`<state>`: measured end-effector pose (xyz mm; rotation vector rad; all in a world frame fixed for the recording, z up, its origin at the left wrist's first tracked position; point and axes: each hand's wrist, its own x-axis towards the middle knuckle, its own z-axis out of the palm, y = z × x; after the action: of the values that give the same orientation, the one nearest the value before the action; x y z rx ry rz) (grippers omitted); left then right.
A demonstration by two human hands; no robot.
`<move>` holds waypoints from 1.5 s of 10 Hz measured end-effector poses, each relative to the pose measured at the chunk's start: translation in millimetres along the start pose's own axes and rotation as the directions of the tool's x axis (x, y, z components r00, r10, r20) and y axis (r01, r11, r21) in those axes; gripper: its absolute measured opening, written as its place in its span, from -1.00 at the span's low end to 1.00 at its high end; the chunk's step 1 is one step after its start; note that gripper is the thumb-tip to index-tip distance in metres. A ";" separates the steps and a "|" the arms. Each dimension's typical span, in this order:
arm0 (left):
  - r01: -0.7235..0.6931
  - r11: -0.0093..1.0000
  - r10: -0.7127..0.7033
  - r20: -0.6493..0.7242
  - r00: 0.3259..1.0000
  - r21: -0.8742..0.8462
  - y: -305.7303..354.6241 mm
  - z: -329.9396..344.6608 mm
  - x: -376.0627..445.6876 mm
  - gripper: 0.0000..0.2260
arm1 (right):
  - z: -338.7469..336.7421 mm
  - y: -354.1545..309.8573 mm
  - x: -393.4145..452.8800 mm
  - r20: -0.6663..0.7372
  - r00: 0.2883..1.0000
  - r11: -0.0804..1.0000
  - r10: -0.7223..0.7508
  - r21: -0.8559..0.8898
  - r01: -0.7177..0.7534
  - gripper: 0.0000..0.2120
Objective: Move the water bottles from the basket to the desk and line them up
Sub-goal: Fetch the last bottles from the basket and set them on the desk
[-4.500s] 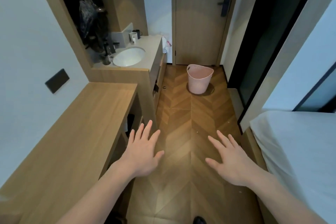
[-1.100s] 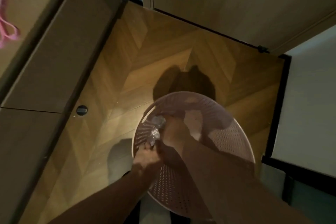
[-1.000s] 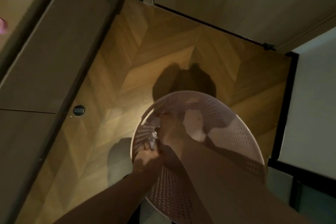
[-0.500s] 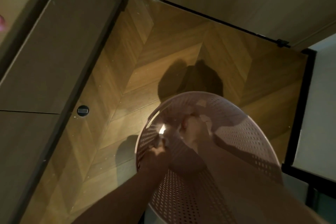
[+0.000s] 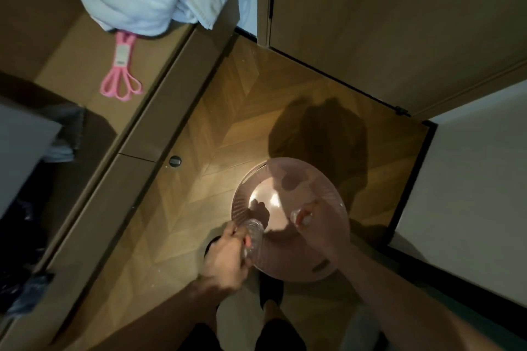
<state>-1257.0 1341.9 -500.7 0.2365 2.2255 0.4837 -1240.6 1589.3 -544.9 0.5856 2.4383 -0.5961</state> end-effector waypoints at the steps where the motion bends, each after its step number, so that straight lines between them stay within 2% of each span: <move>1: 0.034 0.987 -0.053 -0.117 0.992 -0.157 17.1 -38.6 -75.1 -0.69 | -65.0 -35.3 -68.8 0.125 0.988 0.996 -0.088 0.022 0.086 -0.86; 2: 0.056 0.954 -0.122 -0.210 0.970 -0.296 28.5 -71.6 -154.5 -0.69 | -99.7 -65.6 -121.1 0.117 0.984 0.990 -0.135 -0.034 0.140 -0.94; 3: 0.064 0.928 -0.185 -0.305 0.934 -0.367 23.7 -91.3 -225.5 -0.73 | -127.0 -113.4 -179.5 0.126 0.955 0.954 -0.269 -0.099 0.282 -0.86; 5: 0.145 0.857 -0.393 -0.446 0.804 -0.494 -8.0 -100.8 -348.9 -0.81 | -144.4 -216.8 -279.4 0.300 0.812 0.843 -0.500 -0.047 0.536 -0.97; 6: 0.143 0.843 -0.440 -0.511 0.739 -0.519 -28.8 -100.3 -410.6 -0.82 | -134.9 -265.7 -322.4 0.374 0.732 0.744 -0.570 -0.145 0.653 -0.95; 7: 0.109 0.802 -0.508 -0.575 0.641 -0.587 -57.7 -93.1 -475.9 -0.84 | -117.1 -310.6 -370.9 0.434 0.643 0.646 -0.631 -0.166 0.745 -0.92; 9: 0.128 0.734 -0.632 -0.602 0.489 -0.667 -142.4 -68.3 -615.7 -0.77 | -55.9 -396.4 -489.7 0.485 0.488 0.487 -0.726 -0.139 0.862 -0.88; 11: 0.190 0.635 -0.767 -0.585 0.263 -0.748 -211.7 -46.4 -736.8 -0.85 | 15.4 -479.2 -605.4 0.522 0.249 0.249 -0.816 -0.072 0.966 -0.92; 13: 0.098 0.527 -0.848 -0.530 -0.016 -0.844 -256.7 -13.1 -844.9 -0.84 | 66.0 -555.2 -713.8 0.604 -0.004 0.022 -0.797 0.036 0.999 -0.93; 14: 0.024 0.468 -0.875 -0.467 -0.128 -0.883 -277.1 2.0 -893.8 -0.86 | 91.0 -592.6 -765.5 0.634 -0.120 -0.079 -0.764 0.094 0.992 -0.92; 15: -0.013 0.423 -0.881 -0.408 -0.240 -0.906 -298.6 14.7 -935.0 -0.85 | 121.4 -627.9 -815.7 0.650 -0.204 -0.133 -0.732 0.157 0.979 -0.94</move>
<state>-648.8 770.2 15.8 -2.2457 2.6985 1.0882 -906.0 796.9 33.3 -1.7140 1.7537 -0.5251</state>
